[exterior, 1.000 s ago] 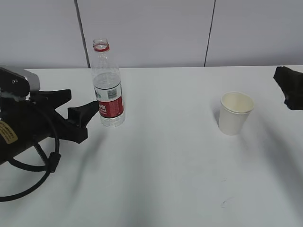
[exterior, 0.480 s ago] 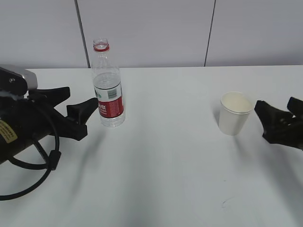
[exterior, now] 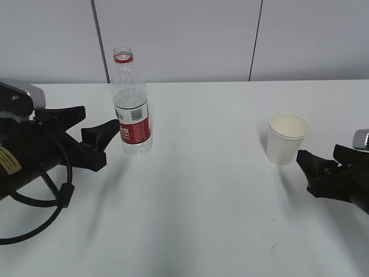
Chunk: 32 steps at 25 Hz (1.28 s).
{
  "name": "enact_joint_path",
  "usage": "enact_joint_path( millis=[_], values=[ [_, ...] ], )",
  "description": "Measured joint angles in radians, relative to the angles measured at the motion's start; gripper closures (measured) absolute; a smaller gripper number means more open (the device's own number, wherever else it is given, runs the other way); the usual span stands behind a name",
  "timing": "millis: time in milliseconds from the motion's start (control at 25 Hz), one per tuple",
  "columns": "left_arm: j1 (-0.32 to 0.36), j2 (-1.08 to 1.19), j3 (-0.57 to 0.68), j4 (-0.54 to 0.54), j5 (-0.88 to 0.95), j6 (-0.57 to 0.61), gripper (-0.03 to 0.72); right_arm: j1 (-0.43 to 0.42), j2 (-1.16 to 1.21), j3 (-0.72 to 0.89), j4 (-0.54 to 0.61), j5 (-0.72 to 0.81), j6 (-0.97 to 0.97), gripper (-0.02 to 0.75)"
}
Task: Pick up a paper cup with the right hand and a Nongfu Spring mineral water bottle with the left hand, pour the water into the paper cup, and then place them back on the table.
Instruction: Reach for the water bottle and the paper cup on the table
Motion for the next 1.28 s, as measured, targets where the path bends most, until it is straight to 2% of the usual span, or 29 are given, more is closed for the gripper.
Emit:
enact_joint_path(
  millis=[320, 1280],
  values=[
    [0.0, 0.0, 0.0, 0.0, 0.0, 0.0, 0.186, 0.0, 0.088, -0.04, -0.037, -0.002, 0.002, 0.15],
    [0.0, 0.0, 0.0, 0.0, 0.0, 0.0, 0.186, 0.0, 0.287, -0.273, -0.017, -0.008, 0.0, 0.122]
  ],
)
